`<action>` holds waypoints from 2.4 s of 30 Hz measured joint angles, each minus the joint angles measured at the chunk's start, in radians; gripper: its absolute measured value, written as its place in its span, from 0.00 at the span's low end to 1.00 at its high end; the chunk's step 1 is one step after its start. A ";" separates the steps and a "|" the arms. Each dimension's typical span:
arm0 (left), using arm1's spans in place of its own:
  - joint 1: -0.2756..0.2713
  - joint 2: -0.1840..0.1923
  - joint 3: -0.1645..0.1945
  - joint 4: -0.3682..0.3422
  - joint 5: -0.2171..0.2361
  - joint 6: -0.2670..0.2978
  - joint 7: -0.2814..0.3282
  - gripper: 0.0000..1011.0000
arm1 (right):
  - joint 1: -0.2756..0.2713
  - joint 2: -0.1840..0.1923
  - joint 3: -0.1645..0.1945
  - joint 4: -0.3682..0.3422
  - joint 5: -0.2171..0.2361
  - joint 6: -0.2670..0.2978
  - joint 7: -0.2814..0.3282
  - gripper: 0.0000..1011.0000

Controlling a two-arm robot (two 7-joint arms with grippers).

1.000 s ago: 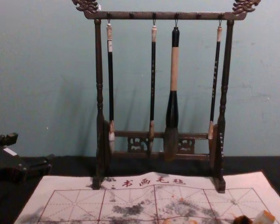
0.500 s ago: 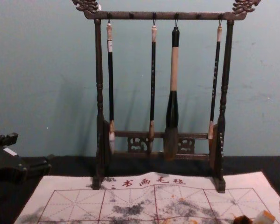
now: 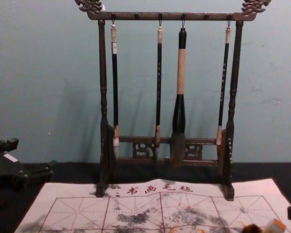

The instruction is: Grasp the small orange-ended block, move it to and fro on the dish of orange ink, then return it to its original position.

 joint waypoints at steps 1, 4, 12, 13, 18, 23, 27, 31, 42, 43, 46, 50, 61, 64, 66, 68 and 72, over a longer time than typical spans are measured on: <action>0.000 0.000 0.000 0.000 0.000 0.000 0.000 0.99 | 0.000 -0.003 0.002 0.001 -0.001 0.003 0.002 0.99; 0.000 0.000 0.000 0.000 0.000 0.000 0.000 0.99 | 0.002 -0.006 0.005 0.002 -0.002 0.007 0.006 0.99; 0.000 0.000 0.000 0.000 0.000 0.000 0.000 0.99 | 0.003 -0.013 0.013 0.006 -0.002 0.021 0.010 0.99; 0.000 0.000 0.000 0.000 0.000 0.000 0.000 0.99 | 0.003 -0.013 0.013 0.006 -0.002 0.021 0.010 0.99; 0.000 0.000 0.000 0.000 0.000 0.000 0.000 0.99 | 0.003 -0.013 0.013 0.006 -0.002 0.020 0.010 0.99; 0.000 0.000 0.000 0.000 0.000 0.000 0.000 0.99 | 0.002 -0.013 0.013 0.006 -0.002 0.019 0.010 0.99; 0.000 0.000 0.000 0.000 0.000 0.000 0.000 0.99 | 0.002 -0.012 0.012 0.006 -0.002 0.018 0.010 0.99; 0.000 0.000 0.000 0.000 0.000 0.000 0.000 0.99 | 0.002 -0.012 0.012 0.005 -0.002 0.018 0.009 0.99; 0.000 0.000 0.000 0.000 0.000 0.000 0.000 0.99 | 0.002 -0.012 0.011 0.005 -0.001 0.017 0.009 0.84; 0.000 0.000 0.000 0.000 0.000 0.000 0.000 0.99 | 0.002 -0.012 0.011 0.005 -0.001 0.017 0.009 0.81; 0.000 0.000 0.000 0.000 0.000 0.000 0.000 0.99 | 0.002 -0.012 0.011 0.005 -0.001 0.017 0.009 0.72; 0.000 0.000 0.000 0.000 0.000 0.000 0.000 0.99 | 0.002 -0.012 0.011 0.005 -0.001 0.017 0.009 0.60; 0.000 0.000 0.000 0.000 0.000 0.000 0.000 0.99 | 0.002 -0.012 0.011 0.005 -0.001 0.017 0.009 0.25; 0.000 0.000 0.000 0.000 0.000 0.000 0.000 0.99 | 0.002 -0.012 0.011 0.005 -0.001 0.017 0.009 0.16; 0.000 0.000 0.000 0.000 0.000 0.000 0.000 0.99 | 0.002 -0.012 0.011 0.005 -0.001 0.017 0.009 0.13; 0.000 0.000 0.000 0.000 0.000 0.000 0.000 0.99 | 0.002 -0.012 0.011 0.005 -0.001 0.017 0.009 0.11; 0.000 0.000 0.000 0.000 0.000 0.000 0.000 0.99 | 0.002 -0.012 0.011 0.005 -0.001 0.017 0.009 0.11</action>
